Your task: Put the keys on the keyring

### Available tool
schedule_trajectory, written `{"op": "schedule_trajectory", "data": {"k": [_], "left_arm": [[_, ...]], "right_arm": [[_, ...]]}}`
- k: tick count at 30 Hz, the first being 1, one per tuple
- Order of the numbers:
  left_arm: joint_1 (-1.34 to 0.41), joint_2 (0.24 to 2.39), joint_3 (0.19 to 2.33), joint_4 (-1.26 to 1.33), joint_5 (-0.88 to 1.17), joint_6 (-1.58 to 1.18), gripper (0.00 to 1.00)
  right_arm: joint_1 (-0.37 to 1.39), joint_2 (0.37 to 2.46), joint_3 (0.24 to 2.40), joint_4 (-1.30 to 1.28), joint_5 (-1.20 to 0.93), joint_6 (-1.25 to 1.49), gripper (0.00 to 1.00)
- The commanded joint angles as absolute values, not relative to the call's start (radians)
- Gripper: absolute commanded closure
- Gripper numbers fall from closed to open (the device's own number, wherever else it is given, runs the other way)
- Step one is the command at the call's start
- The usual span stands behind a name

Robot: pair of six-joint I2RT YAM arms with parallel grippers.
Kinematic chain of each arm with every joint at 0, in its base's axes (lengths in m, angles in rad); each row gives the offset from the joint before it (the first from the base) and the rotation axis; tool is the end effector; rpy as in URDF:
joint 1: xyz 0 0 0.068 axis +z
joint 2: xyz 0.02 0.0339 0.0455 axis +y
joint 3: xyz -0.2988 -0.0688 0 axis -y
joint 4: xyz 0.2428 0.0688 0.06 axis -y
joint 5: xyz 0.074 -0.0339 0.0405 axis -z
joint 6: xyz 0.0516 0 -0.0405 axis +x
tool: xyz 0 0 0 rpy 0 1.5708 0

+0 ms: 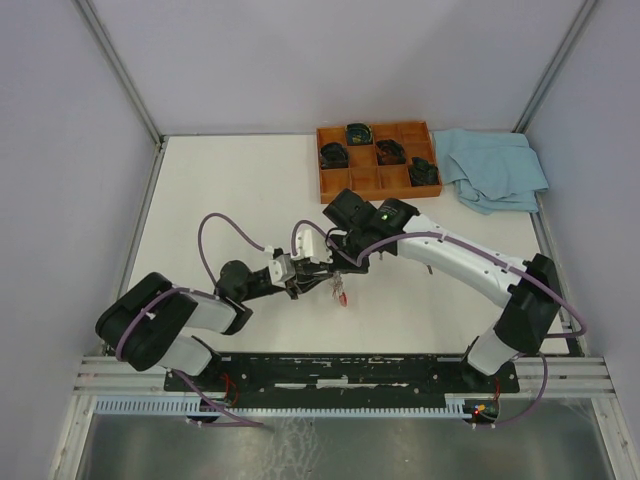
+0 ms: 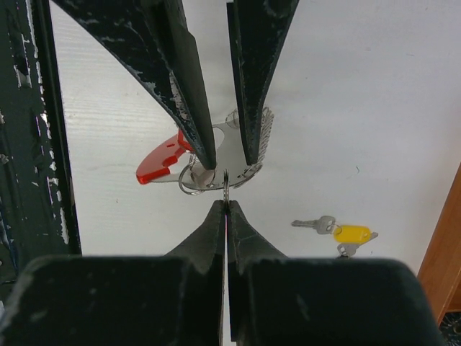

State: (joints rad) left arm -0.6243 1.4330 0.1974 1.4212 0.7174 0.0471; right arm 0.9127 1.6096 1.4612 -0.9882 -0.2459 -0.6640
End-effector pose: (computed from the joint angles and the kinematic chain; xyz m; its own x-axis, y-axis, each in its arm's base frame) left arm 0.1639 -0.1599 0.2207 0.1950 -0.0967 -0.9760 0.9566 0.2385 0.1675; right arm 0.1936 0.2710 0.3230 0.0745 -0.8809 -0.4674 -0.9956 -0.0390 -0.0853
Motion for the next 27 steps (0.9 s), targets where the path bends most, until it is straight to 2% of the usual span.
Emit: {"op": "schedule_trajectory", "data": {"k": [1,19,27], "left_arm": [[-0.627,1.468,0.222,1.558,0.736,-0.002,0.72],[-0.631,1.497,0.245,1.587,0.759,-0.032,0.75],[-0.637,1.502,0.255,1.587,0.768,-0.050,0.82]], "right_arm": [[0.921,1.612,1.512,-0.982,-0.253,-0.672,0.99],[0.926,1.618,1.516,-0.975,-0.274,-0.673,0.99],[0.929,1.623,1.510,-0.950,-0.284,-0.665,0.99]]}}
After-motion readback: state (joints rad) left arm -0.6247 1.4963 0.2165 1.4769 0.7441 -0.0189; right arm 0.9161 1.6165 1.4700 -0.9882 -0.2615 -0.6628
